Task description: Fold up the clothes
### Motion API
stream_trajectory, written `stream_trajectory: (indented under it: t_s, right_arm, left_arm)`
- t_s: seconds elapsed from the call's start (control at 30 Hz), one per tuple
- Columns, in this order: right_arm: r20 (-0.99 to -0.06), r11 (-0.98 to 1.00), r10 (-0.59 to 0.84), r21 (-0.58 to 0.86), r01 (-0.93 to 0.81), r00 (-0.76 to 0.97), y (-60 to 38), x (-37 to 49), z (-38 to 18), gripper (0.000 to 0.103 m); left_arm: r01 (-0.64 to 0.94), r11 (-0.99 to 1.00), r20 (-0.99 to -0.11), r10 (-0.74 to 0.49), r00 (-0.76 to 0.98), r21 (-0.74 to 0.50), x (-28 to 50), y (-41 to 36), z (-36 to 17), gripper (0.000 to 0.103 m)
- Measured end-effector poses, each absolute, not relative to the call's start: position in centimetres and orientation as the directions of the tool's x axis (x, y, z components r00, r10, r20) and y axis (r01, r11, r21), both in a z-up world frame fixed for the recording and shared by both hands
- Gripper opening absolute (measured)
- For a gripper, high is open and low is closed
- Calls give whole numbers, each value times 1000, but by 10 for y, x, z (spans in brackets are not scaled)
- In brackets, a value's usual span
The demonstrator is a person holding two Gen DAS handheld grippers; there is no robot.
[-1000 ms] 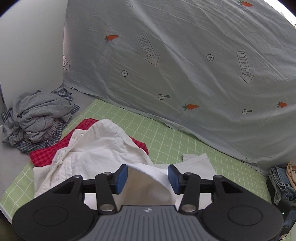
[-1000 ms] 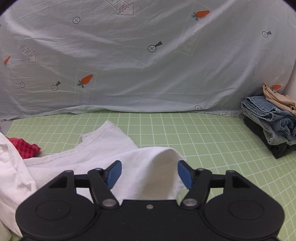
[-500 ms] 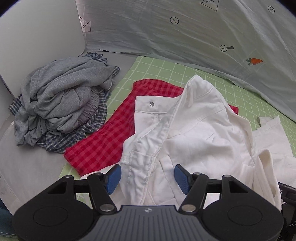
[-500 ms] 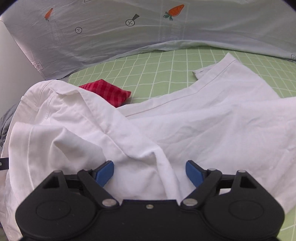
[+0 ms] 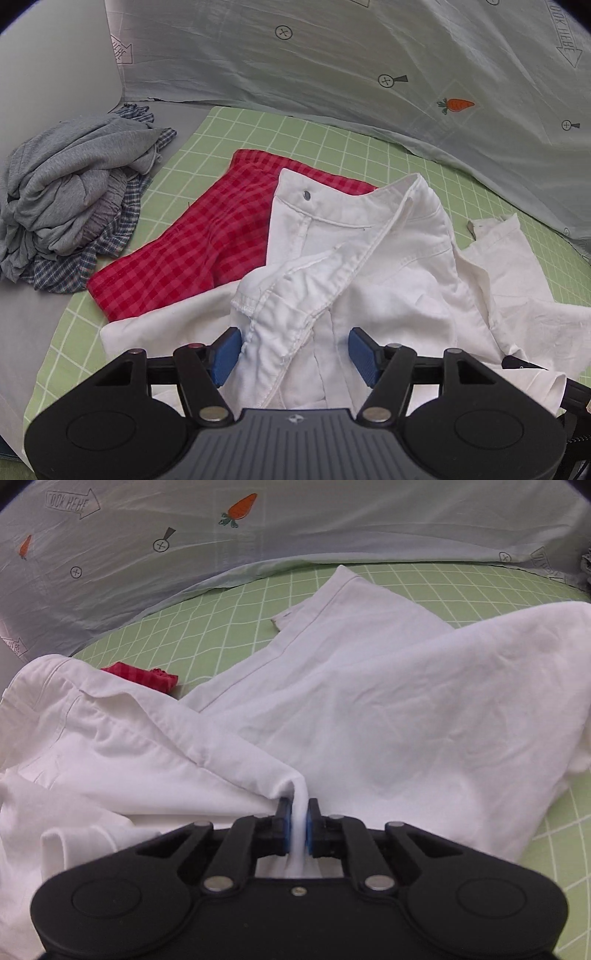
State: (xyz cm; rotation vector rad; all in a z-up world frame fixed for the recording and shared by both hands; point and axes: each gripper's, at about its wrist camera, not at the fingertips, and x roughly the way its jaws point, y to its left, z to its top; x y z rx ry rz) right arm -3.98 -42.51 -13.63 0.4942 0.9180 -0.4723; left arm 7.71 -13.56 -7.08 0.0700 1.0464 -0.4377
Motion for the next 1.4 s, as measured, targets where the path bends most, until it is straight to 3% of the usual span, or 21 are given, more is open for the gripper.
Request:
stream_trajectory:
  t_s: [0.23, 0.4, 0.57, 0.8, 1.0, 1.17, 1.27, 1.4]
  right_arm:
    - [-819, 727, -386, 14, 686, 425, -498, -95, -143, 10]
    - [-792, 709, -494, -128, 694, 358, -526, -120, -152, 21]
    - [-796, 684, -497, -114, 720, 346, -530, -123, -156, 38]
    - [-802, 641, -507, -106, 760, 316, -529, -122, -158, 50]
    - [-805, 603, -519, -106, 790, 288, -529, -121, -160, 56]
    - [-804, 565, -533, -105, 819, 265, -533, -120, -162, 70]
    - [-808, 525, -535, -91, 846, 246, -538, -122, -165, 83]
    - [-821, 508, -519, -69, 859, 240, -542, -124, -165, 84]
  left_arm:
    - [405, 872, -815, -434, 383, -274, 51, -160, -73, 69]
    - [483, 844, -830, -432, 353, -234, 51, -179, -80, 76]
    - [533, 798, -808, -497, 318, -281, 63, -177, -75, 76]
    - [540, 729, -754, -612, 237, -422, 90, -164, -70, 76]
    - [532, 777, -777, -549, 309, -338, 115, -144, -73, 75]
    - [520, 811, -789, -494, 366, -267, 136, -127, -75, 82]
    - [545, 786, -819, -499, 282, -292, 148, -146, -107, 83]
    - [581, 731, -814, -550, 190, -358, 150, -184, -137, 84]
